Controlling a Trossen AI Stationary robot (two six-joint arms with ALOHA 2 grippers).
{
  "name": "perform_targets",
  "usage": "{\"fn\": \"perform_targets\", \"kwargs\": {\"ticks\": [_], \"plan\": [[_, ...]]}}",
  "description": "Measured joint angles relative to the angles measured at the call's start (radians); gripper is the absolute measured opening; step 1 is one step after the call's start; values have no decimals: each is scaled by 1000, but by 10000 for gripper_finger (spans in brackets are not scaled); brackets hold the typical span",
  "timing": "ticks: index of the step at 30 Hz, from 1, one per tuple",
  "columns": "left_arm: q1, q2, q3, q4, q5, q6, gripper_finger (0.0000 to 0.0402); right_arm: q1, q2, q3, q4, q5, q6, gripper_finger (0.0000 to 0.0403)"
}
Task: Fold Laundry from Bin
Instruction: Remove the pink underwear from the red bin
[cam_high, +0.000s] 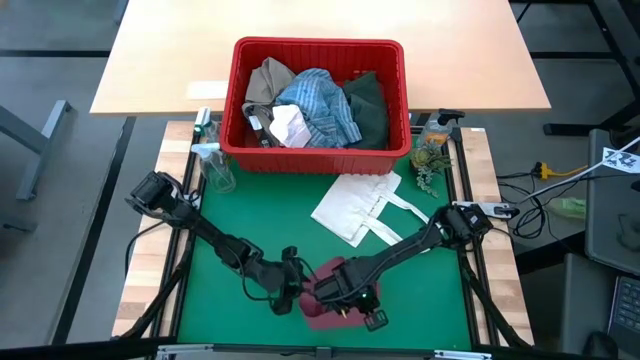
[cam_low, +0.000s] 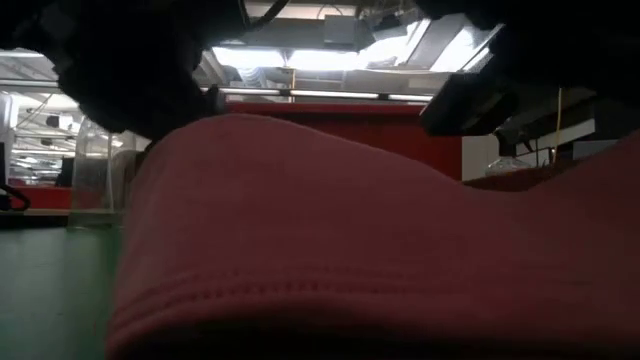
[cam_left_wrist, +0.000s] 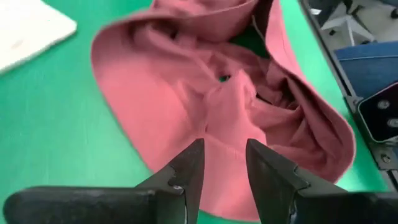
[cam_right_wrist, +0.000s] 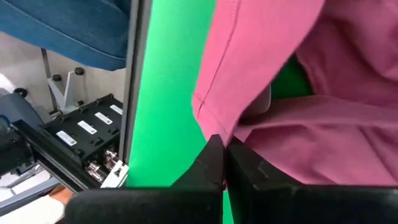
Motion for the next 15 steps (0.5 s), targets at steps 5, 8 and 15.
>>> {"fn": "perform_targets", "kwargs": {"ticks": [5, 8, 15], "plan": [[0, -1, -1, 97, 24, 70, 112, 3, -15, 0, -2, 0, 0, 1], [0, -14, 0, 95, 33, 74, 112, 3, -44, 0, -6, 8, 1, 1], [2, -79, 1, 73, 52, 85, 112, 1, -113, 0, -12, 52, 61, 1]]}}
